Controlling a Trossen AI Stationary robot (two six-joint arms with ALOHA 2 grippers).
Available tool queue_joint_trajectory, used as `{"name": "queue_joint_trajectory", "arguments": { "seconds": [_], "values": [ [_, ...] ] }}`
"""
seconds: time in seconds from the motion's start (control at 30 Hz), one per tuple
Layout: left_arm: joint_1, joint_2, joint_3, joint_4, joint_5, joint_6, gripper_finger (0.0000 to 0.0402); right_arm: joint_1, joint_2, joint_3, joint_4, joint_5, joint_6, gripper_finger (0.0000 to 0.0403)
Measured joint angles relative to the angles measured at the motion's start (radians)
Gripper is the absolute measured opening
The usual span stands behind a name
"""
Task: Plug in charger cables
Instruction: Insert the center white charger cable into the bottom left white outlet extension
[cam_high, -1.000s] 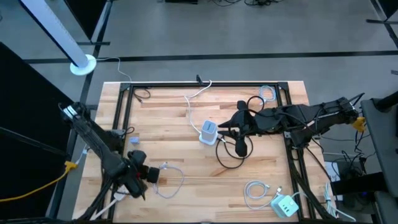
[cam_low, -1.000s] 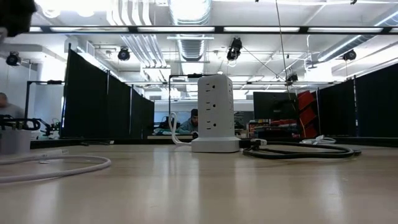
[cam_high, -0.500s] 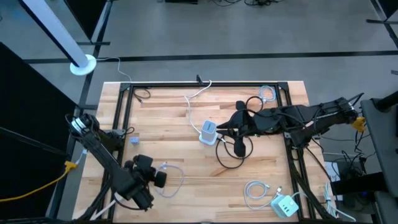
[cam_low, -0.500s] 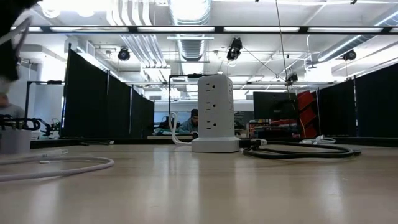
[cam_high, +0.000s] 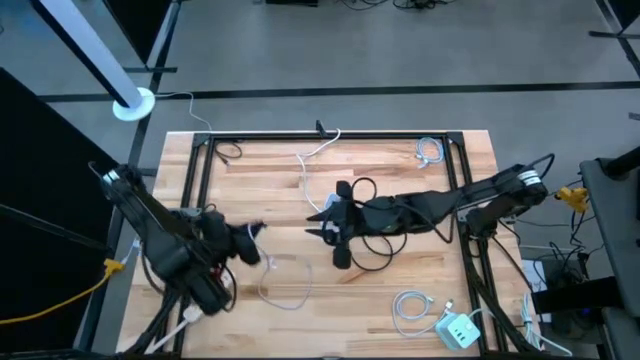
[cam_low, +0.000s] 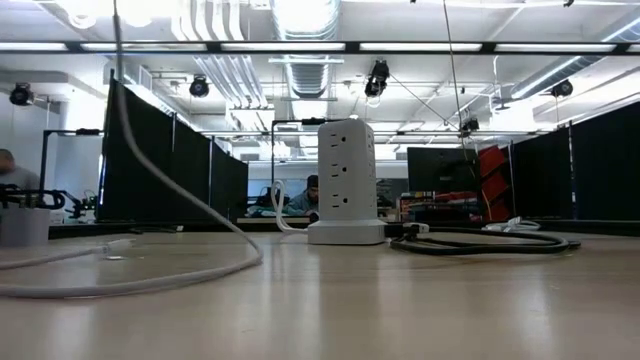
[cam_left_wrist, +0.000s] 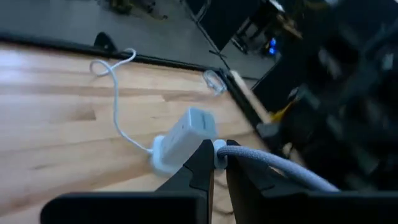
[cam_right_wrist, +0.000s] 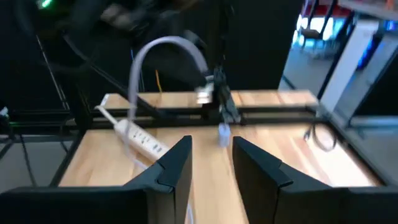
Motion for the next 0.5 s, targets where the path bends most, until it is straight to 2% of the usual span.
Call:
{"name": "queue_joint_trajectory", "arguments": {
  "seconds": [0.13, 0.23, 0.5],
  "values": [
    [0.061, -0.079, -0.007, 0.051, 0.029, -0.01, 0.0018, 0.0, 0.026, 0.0, 0.061, 0.007, -0.136, 0.0132],
    [0.111, -0.132, -0.008, 0.117, 0.031, 0.016, 0.0018, 0.0, 0.041, 0.0, 0.096, 0.054, -0.256, 0.0143],
    [0.176, -0.213, -0.008, 0.38, 0.042, 0.209, 0.0018, 0.002, 0.081, 0.001, 0.221, 0.178, -0.759, 0.0149]
  ]
}}
